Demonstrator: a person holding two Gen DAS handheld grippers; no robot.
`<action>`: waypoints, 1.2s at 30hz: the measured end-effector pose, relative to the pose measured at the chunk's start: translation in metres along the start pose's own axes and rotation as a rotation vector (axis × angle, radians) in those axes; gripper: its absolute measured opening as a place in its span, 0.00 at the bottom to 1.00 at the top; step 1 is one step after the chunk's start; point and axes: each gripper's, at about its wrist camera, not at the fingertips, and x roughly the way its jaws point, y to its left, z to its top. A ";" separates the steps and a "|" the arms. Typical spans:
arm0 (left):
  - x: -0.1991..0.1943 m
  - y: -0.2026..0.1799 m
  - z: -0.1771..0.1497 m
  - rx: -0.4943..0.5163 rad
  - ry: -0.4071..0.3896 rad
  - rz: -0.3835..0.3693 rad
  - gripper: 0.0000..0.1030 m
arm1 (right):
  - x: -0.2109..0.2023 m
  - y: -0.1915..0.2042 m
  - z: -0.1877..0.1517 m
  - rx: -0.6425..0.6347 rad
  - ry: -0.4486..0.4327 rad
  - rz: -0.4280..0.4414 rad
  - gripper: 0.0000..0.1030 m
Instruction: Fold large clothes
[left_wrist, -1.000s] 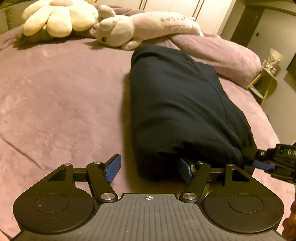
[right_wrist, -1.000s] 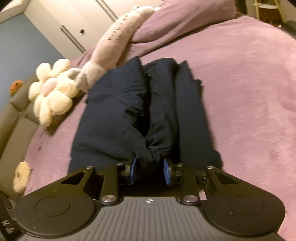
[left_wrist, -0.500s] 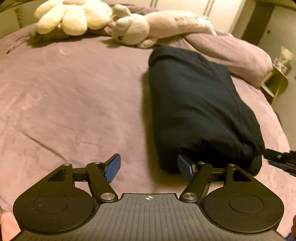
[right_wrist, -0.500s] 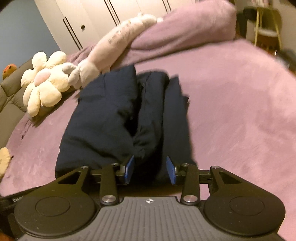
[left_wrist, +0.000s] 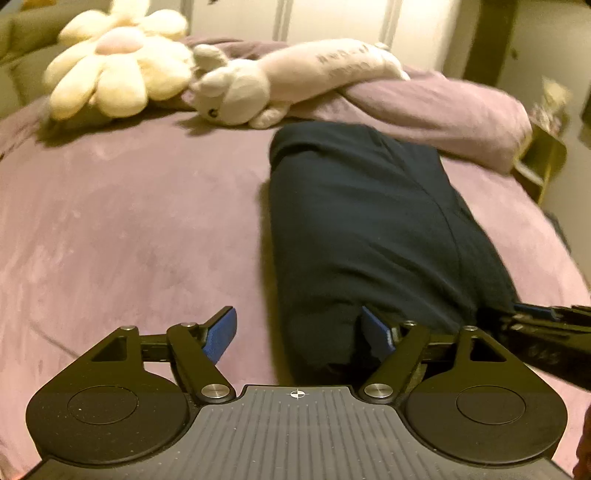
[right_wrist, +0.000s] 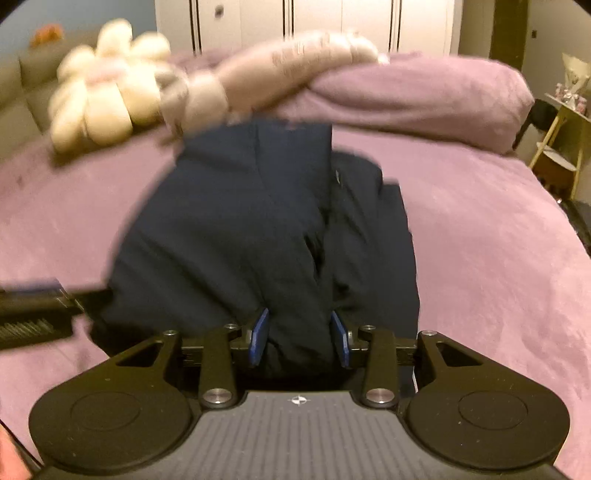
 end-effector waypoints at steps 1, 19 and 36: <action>0.005 -0.003 -0.002 0.031 0.015 -0.003 0.78 | 0.005 -0.001 -0.002 -0.007 0.008 -0.002 0.35; 0.009 0.014 -0.023 -0.049 0.000 -0.037 0.86 | 0.008 0.004 -0.040 -0.056 0.073 -0.072 0.43; -0.027 0.011 -0.079 0.015 0.201 0.110 0.93 | -0.059 -0.011 -0.072 0.064 0.219 0.023 0.96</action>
